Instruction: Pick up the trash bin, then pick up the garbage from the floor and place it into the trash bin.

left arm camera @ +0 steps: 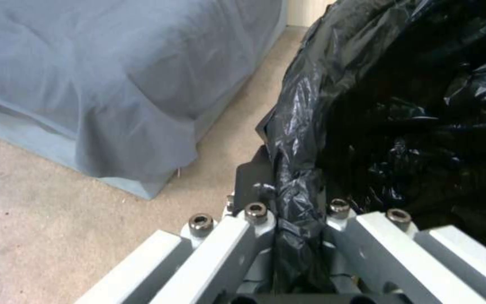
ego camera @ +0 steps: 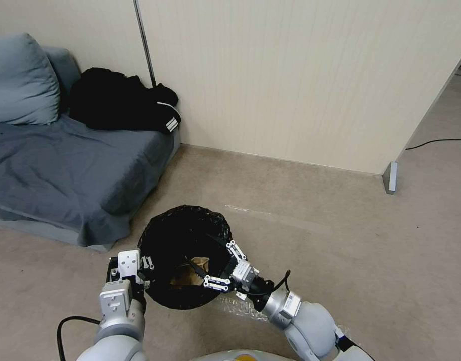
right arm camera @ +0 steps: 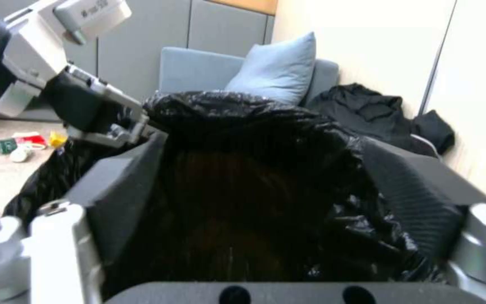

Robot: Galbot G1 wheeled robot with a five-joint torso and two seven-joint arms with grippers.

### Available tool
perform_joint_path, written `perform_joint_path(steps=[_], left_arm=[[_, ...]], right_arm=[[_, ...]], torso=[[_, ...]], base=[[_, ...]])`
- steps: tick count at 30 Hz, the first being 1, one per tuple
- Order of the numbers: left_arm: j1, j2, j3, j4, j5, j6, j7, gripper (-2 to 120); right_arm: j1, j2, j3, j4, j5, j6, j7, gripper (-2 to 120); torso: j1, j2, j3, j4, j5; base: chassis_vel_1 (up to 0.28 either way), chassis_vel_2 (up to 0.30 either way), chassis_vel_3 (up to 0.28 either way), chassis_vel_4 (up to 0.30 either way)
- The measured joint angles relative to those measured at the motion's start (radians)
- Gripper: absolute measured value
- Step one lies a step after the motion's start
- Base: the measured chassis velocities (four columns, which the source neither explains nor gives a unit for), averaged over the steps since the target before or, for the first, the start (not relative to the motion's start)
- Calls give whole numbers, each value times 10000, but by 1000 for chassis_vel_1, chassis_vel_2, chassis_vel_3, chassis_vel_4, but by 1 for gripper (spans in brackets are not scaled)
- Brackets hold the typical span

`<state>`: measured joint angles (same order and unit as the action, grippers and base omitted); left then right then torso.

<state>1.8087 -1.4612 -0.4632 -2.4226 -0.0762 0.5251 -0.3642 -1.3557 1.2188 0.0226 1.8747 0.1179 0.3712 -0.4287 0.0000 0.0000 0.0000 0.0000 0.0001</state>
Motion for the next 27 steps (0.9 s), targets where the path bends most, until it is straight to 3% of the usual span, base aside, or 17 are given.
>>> perform_joint_path(steps=[4,10,13,16,27], left_arm=[[31,30,-11,72,59,-47,95,1],[23,57,2,260,215,-161,187,1],[-33,88,3,399,352,-243,213,1],[-79,133,-37,495,382,-304,228,1],[-206,189,-191,512,231,-438,234,1]], right_arm=[[-80,58,326,783,14,-45,109,102],[-236,146,828,1957,203,-236,500,111],[-464,245,1197,2741,321,-402,979,114],[-1310,729,1913,3774,-215,-674,2209,114],[-3723,2200,2011,3085,-2291,-90,4031,103]], torso=[[0,0,0,0,0],[0,0,0,1,-2],[0,0,0,2,-1],[0,0,-1,0,-1],[0,0,-1,-1,-2]], base=[[0,0,0,0],[0,0,0,0],[0,0,0,0],[0,0,0,0],[0,0,0,0]])
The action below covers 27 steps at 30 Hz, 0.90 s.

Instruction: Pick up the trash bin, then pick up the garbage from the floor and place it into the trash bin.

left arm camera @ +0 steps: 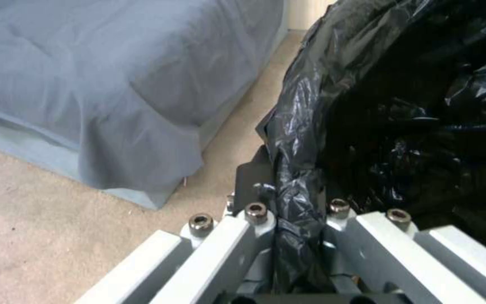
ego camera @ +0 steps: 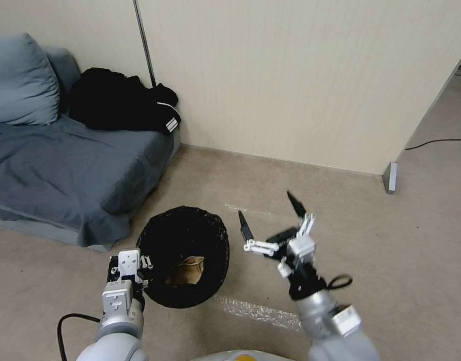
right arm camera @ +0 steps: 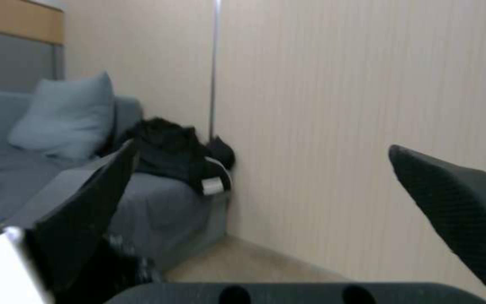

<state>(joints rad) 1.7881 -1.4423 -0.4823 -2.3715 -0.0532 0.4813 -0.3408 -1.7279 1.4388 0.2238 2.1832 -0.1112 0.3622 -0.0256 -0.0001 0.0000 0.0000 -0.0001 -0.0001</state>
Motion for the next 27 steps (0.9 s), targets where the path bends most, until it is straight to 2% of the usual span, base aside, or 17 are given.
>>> perform_joint_path(steps=[6,13,17,27], left_arm=[[-34,-8,-43,-72,-181,0,-18,1],[1,-32,-29,-147,-218,3,-24,1],[45,-99,-9,-154,-208,10,-15,1],[57,-163,-68,-209,-206,71,1,1]], right_arm=[[-315,333,108,-578,-79,298,359,100],[-247,411,181,-778,-39,495,512,100],[-29,506,192,-867,-4,831,516,100],[294,508,237,-1022,-70,995,607,100]], torso=[[1,1,0,1,0],[2,0,0,-1,-21],[2,0,0,2,-21],[1,0,1,-2,-6]], base=[[0,0,0,0],[0,0,0,0],[0,0,0,0],[35,35,36,38]])
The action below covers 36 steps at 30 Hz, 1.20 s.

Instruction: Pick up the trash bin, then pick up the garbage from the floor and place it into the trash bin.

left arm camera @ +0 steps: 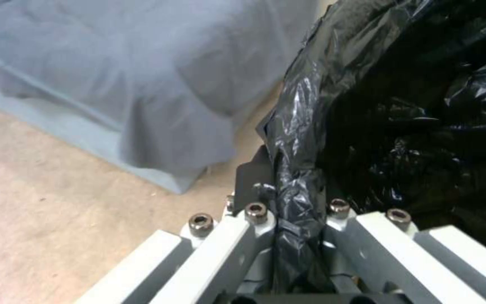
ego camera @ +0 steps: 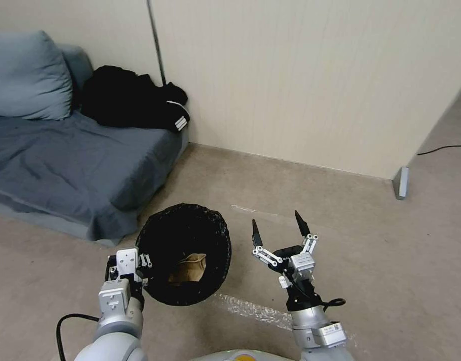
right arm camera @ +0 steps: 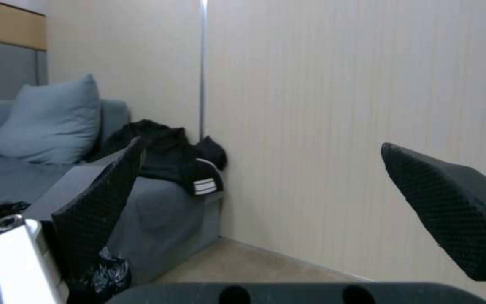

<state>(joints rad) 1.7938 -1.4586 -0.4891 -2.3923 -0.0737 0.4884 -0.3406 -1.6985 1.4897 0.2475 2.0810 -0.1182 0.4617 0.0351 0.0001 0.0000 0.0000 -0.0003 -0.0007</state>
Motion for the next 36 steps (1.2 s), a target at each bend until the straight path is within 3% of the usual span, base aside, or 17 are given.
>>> perform_joint_path(steps=[6,14,36], left_arm=[[34,60,-14,-9,1,20,3,1],[124,147,-46,-66,4,21,4,1],[426,245,-166,-171,52,-52,49,1]], right_arm=[[293,-207,85,-239,55,-66,-40,100],[477,-513,298,-173,314,-131,-192,100],[721,-1075,704,4,682,-186,-727,100]], torso=[[0,0,1,5,46],[0,-2,0,3,17],[0,-2,0,3,7]], base=[[89,86,85,80],[109,113,105,111],[126,123,128,132]])
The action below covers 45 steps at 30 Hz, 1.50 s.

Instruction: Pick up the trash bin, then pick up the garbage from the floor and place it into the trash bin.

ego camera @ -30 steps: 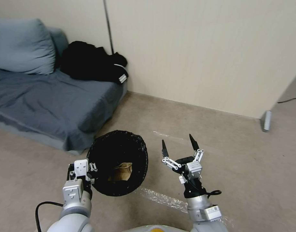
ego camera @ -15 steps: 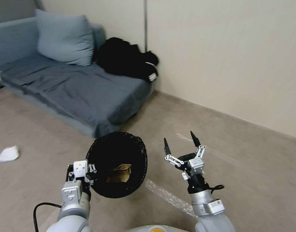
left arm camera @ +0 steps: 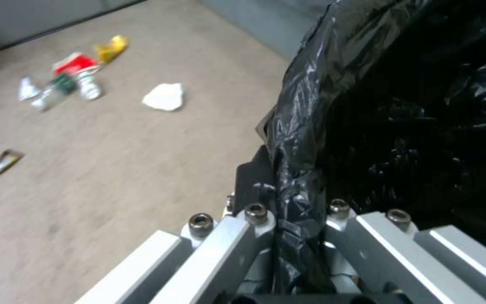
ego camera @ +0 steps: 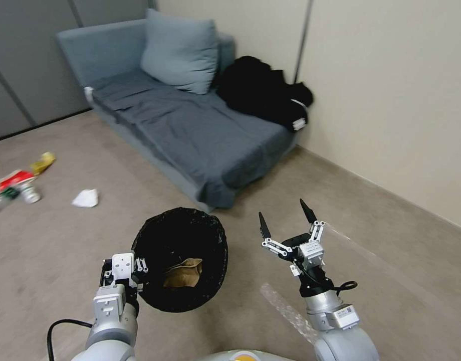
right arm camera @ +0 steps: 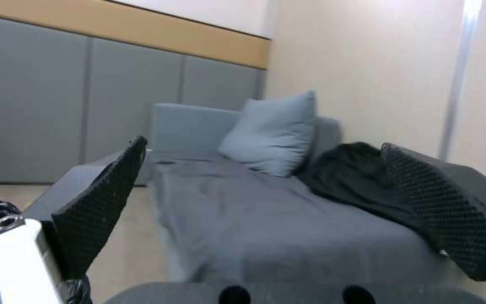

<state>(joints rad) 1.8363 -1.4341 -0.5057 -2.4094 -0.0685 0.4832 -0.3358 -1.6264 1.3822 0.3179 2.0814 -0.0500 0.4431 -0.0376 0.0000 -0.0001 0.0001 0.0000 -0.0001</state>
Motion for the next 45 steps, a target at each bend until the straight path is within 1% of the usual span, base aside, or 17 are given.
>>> perform_joint_path(steps=[27,31,39,45], left_arm=[[83,-39,14,-18,33,-131,1,1],[122,-67,29,-19,54,-183,-2,1],[119,-110,82,36,126,-364,22,1],[118,-126,84,36,135,-380,33,1]], right_arm=[[-87,127,-12,173,-73,-16,-111,100],[-99,163,-29,207,-81,3,-141,100],[-104,179,-26,235,-51,209,-136,100],[-110,188,-23,272,-64,290,-179,100]], torso=[[0,1,-1,-1,0],[0,0,-1,5,1],[0,1,-1,-4,1],[-1,1,-1,-1,1]], base=[[126,125,132,128],[118,123,130,116],[25,31,17,22],[0,0,0,0]])
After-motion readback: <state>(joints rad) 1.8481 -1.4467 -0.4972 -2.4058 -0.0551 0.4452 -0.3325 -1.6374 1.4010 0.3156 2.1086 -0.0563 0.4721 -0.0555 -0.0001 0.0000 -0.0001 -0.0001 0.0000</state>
